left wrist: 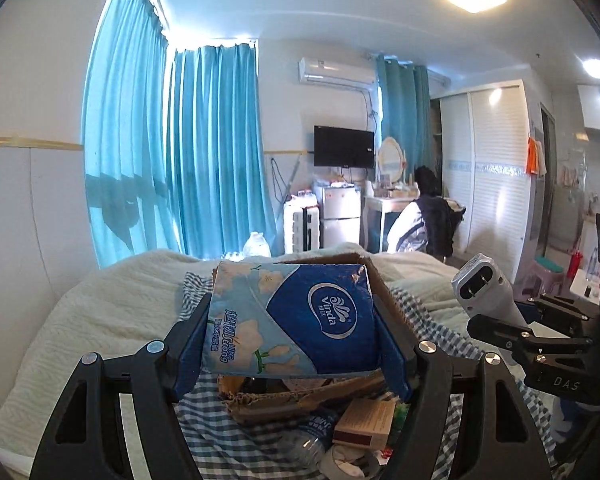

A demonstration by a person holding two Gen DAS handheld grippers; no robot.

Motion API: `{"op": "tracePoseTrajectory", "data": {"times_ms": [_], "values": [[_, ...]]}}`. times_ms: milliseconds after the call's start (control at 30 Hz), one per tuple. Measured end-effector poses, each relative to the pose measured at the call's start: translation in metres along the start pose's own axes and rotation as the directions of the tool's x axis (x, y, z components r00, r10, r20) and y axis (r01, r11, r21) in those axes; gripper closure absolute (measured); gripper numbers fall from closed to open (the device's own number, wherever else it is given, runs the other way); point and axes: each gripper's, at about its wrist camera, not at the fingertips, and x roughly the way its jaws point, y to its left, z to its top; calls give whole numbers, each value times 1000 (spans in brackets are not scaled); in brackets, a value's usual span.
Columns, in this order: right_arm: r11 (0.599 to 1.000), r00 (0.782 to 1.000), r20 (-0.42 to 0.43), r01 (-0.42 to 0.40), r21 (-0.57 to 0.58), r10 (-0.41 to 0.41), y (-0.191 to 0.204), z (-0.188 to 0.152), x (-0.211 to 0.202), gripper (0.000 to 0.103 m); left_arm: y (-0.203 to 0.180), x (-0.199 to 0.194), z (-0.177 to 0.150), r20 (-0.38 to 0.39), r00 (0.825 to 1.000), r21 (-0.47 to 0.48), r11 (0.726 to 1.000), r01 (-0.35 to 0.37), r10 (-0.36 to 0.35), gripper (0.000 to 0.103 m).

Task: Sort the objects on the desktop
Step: 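Lift the blue tissue pack and white plug device and carry them over the box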

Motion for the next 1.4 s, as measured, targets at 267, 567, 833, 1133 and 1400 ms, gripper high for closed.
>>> {"op": "tracePoseTrajectory", "data": {"times_ms": [267, 567, 833, 1133, 1400], "values": [[999, 994, 102, 26, 29, -29, 3, 21, -8, 62, 4, -3, 7, 67, 997, -33, 999, -40, 42, 29], [997, 982, 177, 62, 44, -69, 9, 35, 2, 62, 3, 15, 7, 93, 989, -45, 993, -111, 115, 29], [997, 972, 222, 60, 58, -72, 4, 36, 18, 62, 9, 39, -4, 90, 987, -46, 991, -129, 133, 29], [995, 975, 204, 72, 71, -85, -6, 25, 46, 62, 16, 73, -20, 57, 988, -66, 988, -137, 141, 29], [994, 983, 159, 82, 72, -92, -17, 11, 76, 62, 22, 101, -31, 17, 989, -78, 986, -147, 148, 29]]}}
